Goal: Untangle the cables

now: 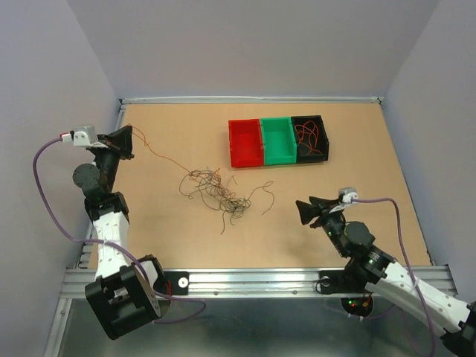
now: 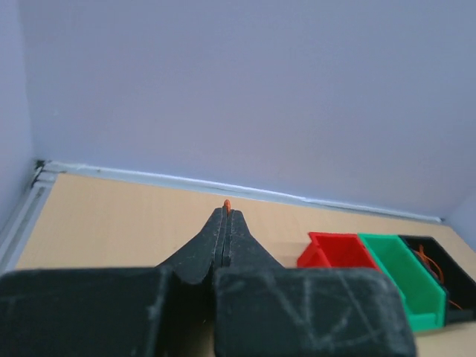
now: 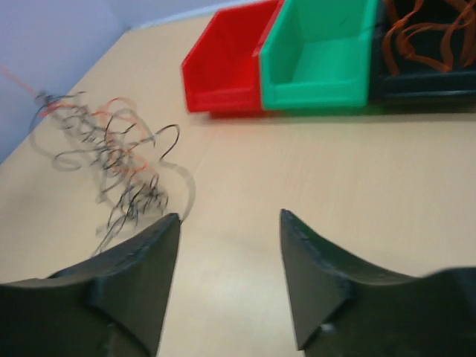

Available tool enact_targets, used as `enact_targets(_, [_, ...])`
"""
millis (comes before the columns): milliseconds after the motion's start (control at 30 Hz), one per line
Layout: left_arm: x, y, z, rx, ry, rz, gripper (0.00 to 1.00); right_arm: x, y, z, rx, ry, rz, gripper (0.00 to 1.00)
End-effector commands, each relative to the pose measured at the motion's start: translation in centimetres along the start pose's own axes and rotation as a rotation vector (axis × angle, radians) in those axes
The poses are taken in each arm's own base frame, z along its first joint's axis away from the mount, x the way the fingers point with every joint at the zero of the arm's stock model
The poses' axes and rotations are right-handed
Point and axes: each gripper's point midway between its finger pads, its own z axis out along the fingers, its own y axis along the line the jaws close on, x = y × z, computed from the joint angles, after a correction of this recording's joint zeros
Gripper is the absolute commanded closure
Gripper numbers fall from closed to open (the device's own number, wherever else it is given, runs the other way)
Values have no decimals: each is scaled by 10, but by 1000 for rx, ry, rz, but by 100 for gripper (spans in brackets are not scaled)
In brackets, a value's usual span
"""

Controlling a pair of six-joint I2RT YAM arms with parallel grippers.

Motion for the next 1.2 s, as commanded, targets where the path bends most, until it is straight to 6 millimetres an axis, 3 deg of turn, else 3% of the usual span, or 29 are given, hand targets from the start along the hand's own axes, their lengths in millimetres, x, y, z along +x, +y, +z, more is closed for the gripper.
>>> enact_targets(0, [-74,-94,-10,341,-143,157,100,-20,55,9,-225,14,-39,35])
enact_targets(33, [-83,-118,-18,411,-160,188,100,-9,65,16,-262,73,-66,33])
enact_targets(67, [-101,-136,-23,457,-196,224,100,-9,73,21,-290,82,-73,29])
enact_targets(133, [-115,-161,-30,524,-210,270,100,-15,94,34,-350,83,-98,28])
enact_targets(167, [-135,-189,-39,605,-232,308,100,-10,115,46,-419,135,-118,27])
enact_targets(267, [-140,-214,-41,687,-152,282,100,-19,168,74,-605,134,-159,27])
enact_targets(300, [-151,-225,-45,711,-156,279,100,-23,181,79,-654,119,-166,26])
enact_targets(333, [-153,-229,-45,726,-143,252,100,-30,200,80,-743,90,-188,25])
enact_targets(367, [-156,-233,-47,737,-141,239,100,-36,216,95,-778,76,-202,22])
enact_targets(433, [-164,-238,-48,745,-147,232,100,-46,236,103,-848,24,-247,21])
enact_targets(567, [-170,-242,-49,740,-166,223,100,-62,277,100,-1030,-58,-302,18])
enact_targets(667, [-159,-244,-48,762,-138,195,100,-68,301,97,-1103,-111,-352,16])
enact_targets(800, [-144,-244,-46,779,-106,167,100,-69,319,104,-1121,-141,-372,16])
enact_targets(1100, [-133,-247,-52,791,-96,170,100,-73,357,143,-1058,-167,-313,16])
enact_targets(1133, [-134,-248,-54,795,-96,172,100,-72,363,146,-1053,-169,-308,18])
enact_targets(1167, [-134,-248,-54,796,-94,176,100,-71,366,157,-1016,-177,-301,29])
